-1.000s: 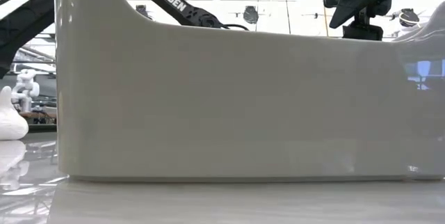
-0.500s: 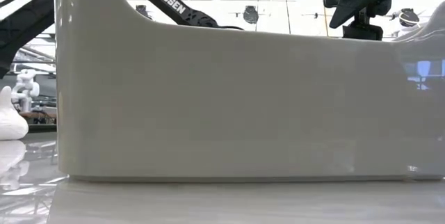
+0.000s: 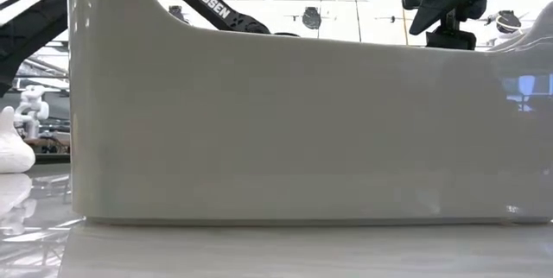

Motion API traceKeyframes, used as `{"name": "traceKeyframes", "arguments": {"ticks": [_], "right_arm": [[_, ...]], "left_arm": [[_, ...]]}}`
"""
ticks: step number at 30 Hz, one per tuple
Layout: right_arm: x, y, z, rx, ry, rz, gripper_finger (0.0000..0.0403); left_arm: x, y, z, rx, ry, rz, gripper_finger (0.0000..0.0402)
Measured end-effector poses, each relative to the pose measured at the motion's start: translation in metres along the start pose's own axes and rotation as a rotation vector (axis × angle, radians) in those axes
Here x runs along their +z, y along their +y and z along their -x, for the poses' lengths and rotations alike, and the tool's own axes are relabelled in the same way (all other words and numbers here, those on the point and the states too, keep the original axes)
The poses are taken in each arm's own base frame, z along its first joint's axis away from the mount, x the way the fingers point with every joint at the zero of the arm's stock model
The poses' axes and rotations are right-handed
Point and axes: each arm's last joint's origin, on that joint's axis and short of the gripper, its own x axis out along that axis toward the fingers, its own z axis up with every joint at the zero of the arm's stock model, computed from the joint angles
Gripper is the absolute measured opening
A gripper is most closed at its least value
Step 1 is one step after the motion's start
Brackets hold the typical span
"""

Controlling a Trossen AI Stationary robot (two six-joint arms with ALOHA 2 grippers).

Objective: Sort produce into baskets
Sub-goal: Put the lemon into the transparent bin

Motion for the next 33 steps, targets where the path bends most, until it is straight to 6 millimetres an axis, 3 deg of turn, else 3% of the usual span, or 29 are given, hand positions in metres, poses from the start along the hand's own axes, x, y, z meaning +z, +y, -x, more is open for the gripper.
{"name": "traceKeyframes", "arguments": {"ticks": [13,22,25,28,33], "right_arm": [[0.0,0.0,0.0,0.0,0.0,0.0,0.0313],[0.0,0.0,0.0,0.0,0.0,0.0,0.0313],[0.0,0.0,0.0,0.001,-0.001,0.01,0.0313],[0.001,0.001,0.0,0.009,-0.011,0.021,0.0313],[0.003,0.001,0.0,-0.013,-0.053,0.021,0.0313]], "left_arm": [[0.004,0.007,-0.001,0.034,0.014,0.004,0.0213],[0.007,0.004,0.006,-0.026,0.068,-0.106,0.0204],[0.011,-0.001,0.029,-0.079,0.093,-0.207,0.0203],[0.016,0.0,0.068,-0.073,0.103,-0.317,0.0203],[0.038,0.019,0.161,-0.009,0.014,-0.452,0.0202]]}}
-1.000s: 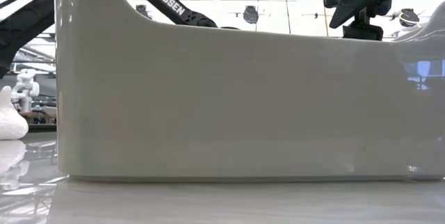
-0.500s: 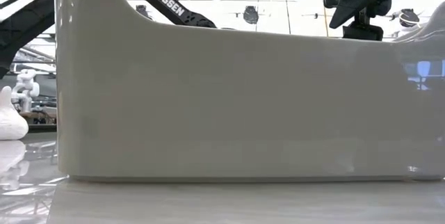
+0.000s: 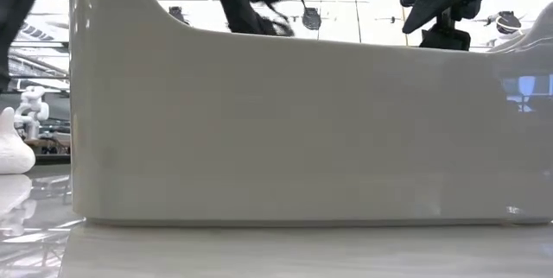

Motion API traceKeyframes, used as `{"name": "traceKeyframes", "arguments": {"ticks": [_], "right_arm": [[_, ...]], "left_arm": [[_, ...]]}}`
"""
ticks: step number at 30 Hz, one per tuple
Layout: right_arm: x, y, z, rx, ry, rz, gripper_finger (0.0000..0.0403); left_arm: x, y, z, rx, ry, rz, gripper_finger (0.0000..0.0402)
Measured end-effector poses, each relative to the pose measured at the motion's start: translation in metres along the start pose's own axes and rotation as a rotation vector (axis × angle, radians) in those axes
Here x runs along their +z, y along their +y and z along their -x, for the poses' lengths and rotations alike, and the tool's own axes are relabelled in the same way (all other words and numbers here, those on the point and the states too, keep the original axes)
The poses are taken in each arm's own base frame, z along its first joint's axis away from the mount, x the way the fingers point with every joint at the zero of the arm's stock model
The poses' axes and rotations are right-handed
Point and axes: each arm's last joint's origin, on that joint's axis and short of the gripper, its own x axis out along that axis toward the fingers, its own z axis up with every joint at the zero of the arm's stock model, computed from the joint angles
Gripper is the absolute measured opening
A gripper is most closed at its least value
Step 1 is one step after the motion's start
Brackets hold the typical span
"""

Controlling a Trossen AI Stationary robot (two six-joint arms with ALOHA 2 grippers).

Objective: Sort produce into baskets
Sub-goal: Put the lemon into the transparent bin

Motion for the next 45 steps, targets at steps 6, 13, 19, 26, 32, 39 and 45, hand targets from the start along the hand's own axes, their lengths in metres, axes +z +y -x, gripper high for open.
{"name": "traceKeyframes", "arguments": {"ticks": [6,13,19,26,32,39,45], "right_arm": [[0.002,-0.001,0.0,-0.028,-0.033,0.04,0.0313],[0.006,0.003,0.0,0.005,-0.078,0.075,0.0313],[0.007,0.004,0.0,0.015,-0.092,0.08,0.0313],[0.007,0.004,0.0,0.016,-0.09,0.081,0.0313],[0.007,0.004,0.0,0.017,-0.09,0.078,0.0313],[0.007,0.004,0.0,0.017,-0.089,0.078,0.0313],[0.007,0.004,0.0,0.017,-0.089,0.078,0.0313]], "left_arm": [[-0.014,0.04,0.079,0.219,-0.011,-0.014,0.0202],[-0.051,0.069,0.087,0.331,0.111,0.026,0.0202],[-0.091,0.084,0.04,0.246,0.292,0.068,0.0202],[-0.117,0.096,0.012,0.308,0.346,0.11,0.0222],[-0.116,0.096,0.011,0.319,0.318,0.1,0.0284],[-0.116,0.095,0.011,0.28,0.345,0.086,0.0332],[-0.106,0.089,0.029,0.171,0.331,0.066,0.0336]]}}
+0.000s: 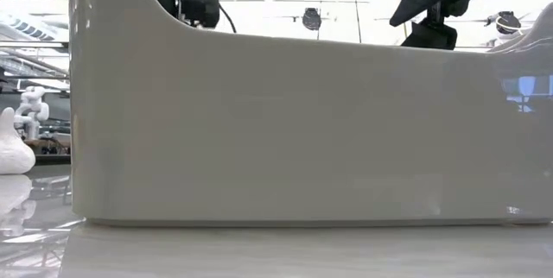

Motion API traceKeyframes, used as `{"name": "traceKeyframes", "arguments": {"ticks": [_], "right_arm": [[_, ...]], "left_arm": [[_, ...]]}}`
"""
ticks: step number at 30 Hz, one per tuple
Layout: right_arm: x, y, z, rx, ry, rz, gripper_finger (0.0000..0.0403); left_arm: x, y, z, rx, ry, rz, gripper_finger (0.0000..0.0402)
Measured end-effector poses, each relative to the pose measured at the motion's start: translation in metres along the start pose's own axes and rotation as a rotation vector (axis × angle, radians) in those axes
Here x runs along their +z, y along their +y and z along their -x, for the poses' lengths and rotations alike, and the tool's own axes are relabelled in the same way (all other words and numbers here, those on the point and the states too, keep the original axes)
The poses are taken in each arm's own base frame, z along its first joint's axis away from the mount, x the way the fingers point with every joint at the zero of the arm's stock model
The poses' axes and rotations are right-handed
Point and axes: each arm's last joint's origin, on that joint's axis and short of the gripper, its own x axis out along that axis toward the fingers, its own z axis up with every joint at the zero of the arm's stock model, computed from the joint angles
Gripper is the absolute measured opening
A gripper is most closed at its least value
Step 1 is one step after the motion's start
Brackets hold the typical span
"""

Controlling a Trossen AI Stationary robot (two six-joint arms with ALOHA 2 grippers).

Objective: Sort produce into baskets
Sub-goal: Put the lemon into the transparent bin

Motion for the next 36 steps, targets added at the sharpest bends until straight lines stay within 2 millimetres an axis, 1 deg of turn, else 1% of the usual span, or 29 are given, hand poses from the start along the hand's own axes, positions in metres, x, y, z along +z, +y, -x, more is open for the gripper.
{"name": "traceKeyframes", "arguments": {"ticks": [3,5,7,9,13,15,18,22,25,29,32,36], "right_arm": [[0.0,0.0,0.0,-0.001,0.0,0.002,0.0313],[0.0,0.0,0.0,-0.004,-0.004,0.016,0.0313],[0.0,0.0,0.0,-0.006,-0.007,0.033,0.0313],[0.001,0.0,0.0,-0.021,-0.022,0.053,0.0313],[0.004,0.0,0.0,-0.063,-0.08,0.079,0.0313],[0.007,0.001,0.0,-0.061,-0.112,0.092,0.0313],[0.011,0.003,0.001,-0.04,-0.151,0.126,0.0313],[0.014,0.005,0.001,-0.025,-0.182,0.168,0.0313],[0.015,0.006,0.001,-0.02,-0.194,0.189,0.0313],[0.014,0.006,0.001,-0.022,-0.19,0.191,0.0313],[0.014,0.006,0.001,-0.023,-0.187,0.191,0.0313],[0.013,0.005,0.001,-0.027,-0.178,0.193,0.0313]], "left_arm": [[-0.003,-0.002,0.018,-0.068,-0.03,-0.011,0.0336],[-0.009,-0.004,0.031,-0.143,-0.038,-0.031,0.0336],[-0.019,-0.009,0.041,-0.231,-0.018,-0.069,0.0336],[-0.031,-0.017,0.05,-0.329,0.025,-0.133,0.0336],[-0.07,-0.041,0.059,-0.493,0.158,-0.34,0.0336],[-0.093,-0.053,0.061,-0.524,0.217,-0.45,0.0336],[-0.125,-0.07,0.067,-0.547,0.253,-0.608,0.0336],[-0.163,-0.086,0.073,-0.583,0.278,-0.819,0.0336],[-0.189,-0.096,0.077,-0.633,0.266,-1.012,0.0336],[-0.221,-0.109,0.077,-0.688,0.242,-1.233,0.0336],[-0.24,-0.118,0.071,-0.673,0.219,-1.328,0.0336],[-0.26,-0.13,0.058,-0.619,0.223,-1.382,0.0336]]}}
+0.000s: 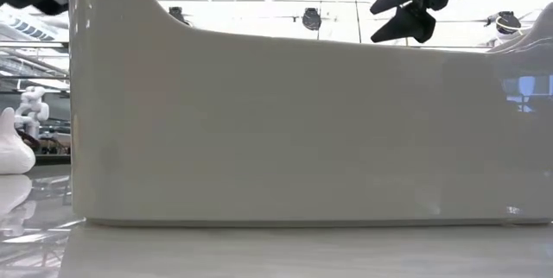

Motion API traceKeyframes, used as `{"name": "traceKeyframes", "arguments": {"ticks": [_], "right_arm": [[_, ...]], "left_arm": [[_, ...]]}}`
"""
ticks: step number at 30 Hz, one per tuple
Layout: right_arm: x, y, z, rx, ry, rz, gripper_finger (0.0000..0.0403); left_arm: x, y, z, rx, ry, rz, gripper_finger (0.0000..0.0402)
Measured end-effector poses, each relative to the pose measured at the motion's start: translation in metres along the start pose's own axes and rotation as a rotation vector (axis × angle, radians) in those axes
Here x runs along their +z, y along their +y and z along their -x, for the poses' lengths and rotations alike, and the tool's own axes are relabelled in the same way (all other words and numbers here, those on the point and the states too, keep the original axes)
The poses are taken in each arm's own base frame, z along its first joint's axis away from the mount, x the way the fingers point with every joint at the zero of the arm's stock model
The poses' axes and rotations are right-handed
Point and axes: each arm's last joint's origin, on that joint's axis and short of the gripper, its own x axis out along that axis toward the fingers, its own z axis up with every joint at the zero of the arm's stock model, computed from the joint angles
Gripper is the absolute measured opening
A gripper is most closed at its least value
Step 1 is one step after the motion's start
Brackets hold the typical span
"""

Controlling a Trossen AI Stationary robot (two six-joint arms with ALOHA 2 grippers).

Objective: Sort produce into baskets
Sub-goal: Put the lemon into the transparent bin

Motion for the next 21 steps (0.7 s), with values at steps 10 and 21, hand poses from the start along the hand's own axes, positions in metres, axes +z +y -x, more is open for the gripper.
{"name": "traceKeyframes", "arguments": {"ticks": [10,21], "right_arm": [[-0.001,0.0,0.0,-0.004,0.012,0.002,0.0313],[-0.001,0.0,0.0,-0.004,0.01,0.002,0.0313]], "left_arm": [[0.005,-0.004,-0.051,0.106,0.136,-0.075,0.0336],[0.003,-0.005,-0.062,0.102,0.191,-0.213,0.0336]]}}
